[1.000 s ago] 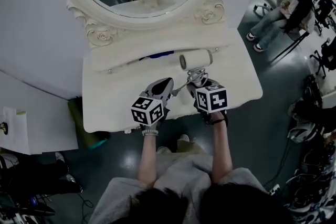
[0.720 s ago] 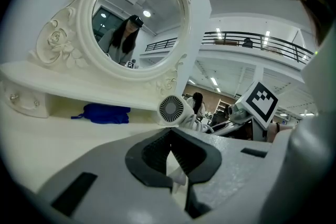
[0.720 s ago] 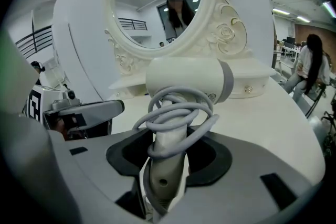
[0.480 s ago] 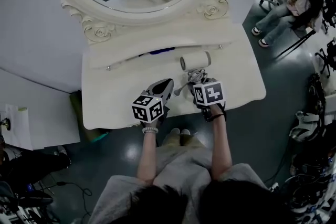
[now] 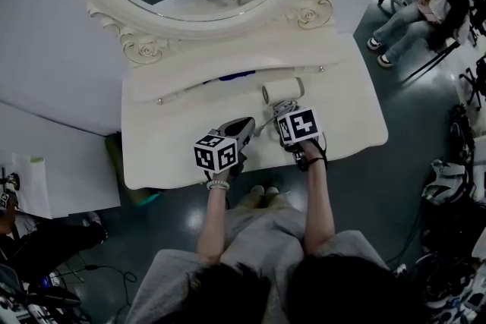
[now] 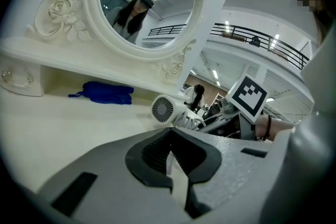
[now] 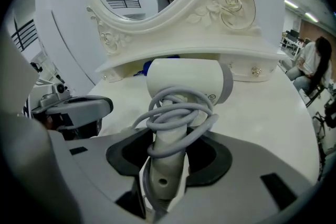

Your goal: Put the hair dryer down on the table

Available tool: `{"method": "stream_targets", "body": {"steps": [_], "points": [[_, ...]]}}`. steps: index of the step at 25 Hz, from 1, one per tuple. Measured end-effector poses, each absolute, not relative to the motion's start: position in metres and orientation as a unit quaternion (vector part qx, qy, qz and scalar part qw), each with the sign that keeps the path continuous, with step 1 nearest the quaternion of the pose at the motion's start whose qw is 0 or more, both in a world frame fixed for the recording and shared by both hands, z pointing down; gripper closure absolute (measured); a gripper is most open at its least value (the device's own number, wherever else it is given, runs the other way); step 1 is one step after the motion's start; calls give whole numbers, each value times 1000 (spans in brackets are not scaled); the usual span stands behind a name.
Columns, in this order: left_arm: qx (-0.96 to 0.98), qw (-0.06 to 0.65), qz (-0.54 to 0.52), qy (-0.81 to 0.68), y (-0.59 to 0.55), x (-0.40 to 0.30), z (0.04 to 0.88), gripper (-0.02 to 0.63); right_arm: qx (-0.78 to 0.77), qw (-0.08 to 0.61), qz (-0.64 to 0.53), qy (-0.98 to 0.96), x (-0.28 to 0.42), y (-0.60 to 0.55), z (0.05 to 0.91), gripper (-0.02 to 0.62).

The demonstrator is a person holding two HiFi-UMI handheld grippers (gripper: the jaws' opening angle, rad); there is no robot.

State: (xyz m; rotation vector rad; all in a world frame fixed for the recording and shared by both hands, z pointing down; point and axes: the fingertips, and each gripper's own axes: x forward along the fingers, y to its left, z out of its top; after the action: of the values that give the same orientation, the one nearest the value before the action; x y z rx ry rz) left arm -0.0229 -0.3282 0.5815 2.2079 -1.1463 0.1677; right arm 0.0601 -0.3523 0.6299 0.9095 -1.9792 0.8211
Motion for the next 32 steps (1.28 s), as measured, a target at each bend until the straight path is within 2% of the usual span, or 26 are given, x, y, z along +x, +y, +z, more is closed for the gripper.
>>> {"method": "stream_targets", "body": {"steps": [19,32], "points": [[836,348,85,-415,-323,-21,602,601,346,473,292,-756,51,-351,651,405],[838,351,86,-409,-318,-22,605,601,352,468,277,-762,45,-354,649,405]]}}
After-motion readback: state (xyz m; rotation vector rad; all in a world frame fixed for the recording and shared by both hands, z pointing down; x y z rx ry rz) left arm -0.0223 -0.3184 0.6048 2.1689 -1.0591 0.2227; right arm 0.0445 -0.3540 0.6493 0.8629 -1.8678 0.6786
